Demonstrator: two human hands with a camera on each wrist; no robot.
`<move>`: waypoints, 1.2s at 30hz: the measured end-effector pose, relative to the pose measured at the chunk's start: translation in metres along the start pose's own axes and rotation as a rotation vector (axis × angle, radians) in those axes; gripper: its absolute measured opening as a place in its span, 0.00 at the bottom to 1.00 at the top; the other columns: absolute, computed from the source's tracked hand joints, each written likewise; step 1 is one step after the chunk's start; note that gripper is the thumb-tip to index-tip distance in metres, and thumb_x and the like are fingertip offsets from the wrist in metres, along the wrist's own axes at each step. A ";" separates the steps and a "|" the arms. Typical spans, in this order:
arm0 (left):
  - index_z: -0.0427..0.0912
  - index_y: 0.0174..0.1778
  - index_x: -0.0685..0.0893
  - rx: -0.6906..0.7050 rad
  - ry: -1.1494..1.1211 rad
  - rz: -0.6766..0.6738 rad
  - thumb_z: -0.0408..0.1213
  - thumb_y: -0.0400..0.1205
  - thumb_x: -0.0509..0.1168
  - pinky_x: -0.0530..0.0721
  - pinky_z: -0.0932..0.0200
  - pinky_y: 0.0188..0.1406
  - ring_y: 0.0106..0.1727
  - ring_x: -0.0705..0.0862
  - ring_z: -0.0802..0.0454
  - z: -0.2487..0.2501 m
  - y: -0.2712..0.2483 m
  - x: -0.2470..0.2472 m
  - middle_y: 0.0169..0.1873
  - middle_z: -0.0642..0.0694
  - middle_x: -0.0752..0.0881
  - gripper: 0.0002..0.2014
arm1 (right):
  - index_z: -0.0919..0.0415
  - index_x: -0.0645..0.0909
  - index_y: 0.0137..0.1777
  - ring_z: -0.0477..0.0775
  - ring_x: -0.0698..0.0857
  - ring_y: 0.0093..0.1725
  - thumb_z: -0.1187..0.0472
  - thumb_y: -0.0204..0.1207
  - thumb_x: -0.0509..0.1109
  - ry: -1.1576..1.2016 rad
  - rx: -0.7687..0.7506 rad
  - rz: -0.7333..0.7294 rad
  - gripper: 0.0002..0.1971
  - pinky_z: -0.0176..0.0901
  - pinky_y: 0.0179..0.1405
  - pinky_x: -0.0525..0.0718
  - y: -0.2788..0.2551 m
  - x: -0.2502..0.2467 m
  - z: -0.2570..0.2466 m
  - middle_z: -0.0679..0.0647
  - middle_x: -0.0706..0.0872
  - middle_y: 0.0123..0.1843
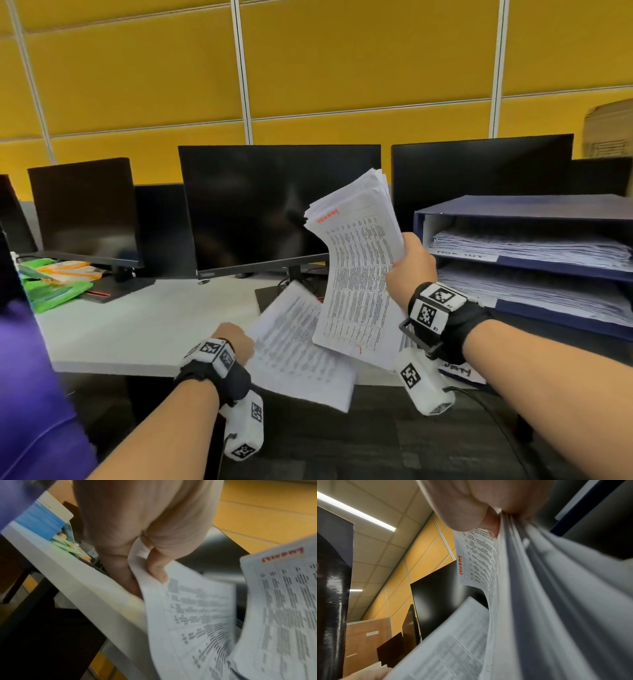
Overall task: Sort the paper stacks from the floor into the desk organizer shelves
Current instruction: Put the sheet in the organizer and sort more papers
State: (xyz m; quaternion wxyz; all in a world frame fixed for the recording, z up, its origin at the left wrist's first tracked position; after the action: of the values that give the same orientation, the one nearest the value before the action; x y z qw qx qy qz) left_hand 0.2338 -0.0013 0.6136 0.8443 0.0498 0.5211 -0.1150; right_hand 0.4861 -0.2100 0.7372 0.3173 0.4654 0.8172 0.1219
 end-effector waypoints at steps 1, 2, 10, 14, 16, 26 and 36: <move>0.35 0.58 0.86 0.014 -0.090 0.069 0.34 0.82 0.65 0.78 0.56 0.54 0.61 0.83 0.37 -0.007 0.000 -0.013 0.59 0.36 0.86 0.12 | 0.55 0.72 0.62 0.57 0.81 0.47 0.73 0.77 0.63 -0.002 0.006 0.002 0.17 0.52 0.48 0.86 -0.001 -0.001 0.001 0.51 0.77 0.49; 0.36 0.56 0.86 0.015 -0.200 0.142 0.32 0.81 0.65 0.79 0.53 0.55 0.59 0.83 0.35 -0.015 0.001 -0.026 0.57 0.35 0.86 0.10 | 0.55 0.72 0.63 0.58 0.81 0.47 0.73 0.77 0.63 -0.009 0.012 0.007 0.18 0.54 0.49 0.86 -0.001 -0.002 0.001 0.52 0.78 0.49; 0.42 0.46 0.84 -0.053 -1.079 0.393 0.27 0.81 0.65 0.89 0.54 0.29 0.50 0.86 0.38 -0.074 -0.019 -0.082 0.54 0.38 0.86 0.06 | 0.60 0.72 0.64 0.61 0.77 0.47 0.72 0.75 0.61 0.058 0.135 0.043 0.18 0.51 0.49 0.81 -0.008 0.015 0.010 0.59 0.80 0.52; 0.40 0.54 0.84 0.000 -1.241 0.221 0.26 0.84 0.63 0.89 0.53 0.28 0.47 0.87 0.44 -0.058 -0.027 -0.068 0.48 0.40 0.88 0.08 | 0.63 0.76 0.60 0.57 0.74 0.46 0.68 0.76 0.66 0.182 0.219 -0.009 0.14 0.42 0.47 0.71 -0.009 0.031 0.015 0.56 0.77 0.48; 0.39 0.54 0.82 0.006 -1.194 0.177 0.25 0.84 0.62 0.88 0.51 0.36 0.43 0.86 0.45 -0.040 -0.032 -0.061 0.44 0.41 0.87 0.08 | 0.64 0.78 0.58 0.56 0.76 0.46 0.66 0.76 0.68 0.228 0.211 -0.052 0.11 0.41 0.46 0.72 -0.008 0.045 0.015 0.55 0.78 0.47; 0.37 0.46 0.82 0.003 -1.037 0.099 0.38 0.83 0.67 0.87 0.48 0.43 0.44 0.88 0.40 -0.008 -0.011 -0.029 0.42 0.38 0.89 0.07 | 0.58 0.85 0.53 0.62 0.87 0.55 0.66 0.75 0.69 0.490 0.172 -0.257 0.09 0.64 0.58 0.85 0.012 0.089 0.031 0.58 0.90 0.53; 0.37 0.49 0.79 0.136 -0.972 0.393 0.33 0.81 0.70 0.76 0.65 0.30 0.39 0.81 0.54 0.016 -0.020 -0.029 0.40 0.48 0.83 0.06 | 0.61 0.72 0.71 0.48 0.78 0.60 0.68 0.81 0.63 0.429 0.089 -0.177 0.19 0.43 0.60 0.76 0.012 0.082 0.007 0.48 0.79 0.60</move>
State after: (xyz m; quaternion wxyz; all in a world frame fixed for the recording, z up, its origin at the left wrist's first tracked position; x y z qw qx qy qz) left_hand 0.2303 -0.0198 0.6479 0.9890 0.1421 0.0415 0.0022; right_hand 0.4690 -0.1353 0.7043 0.1251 0.3691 0.9081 0.1535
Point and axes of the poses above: each hand's wrist, its own y-axis towards the middle knuckle, its own x-axis out of the palm, z = x × y, the point moved 7 cm from there along y, towards the middle knuckle
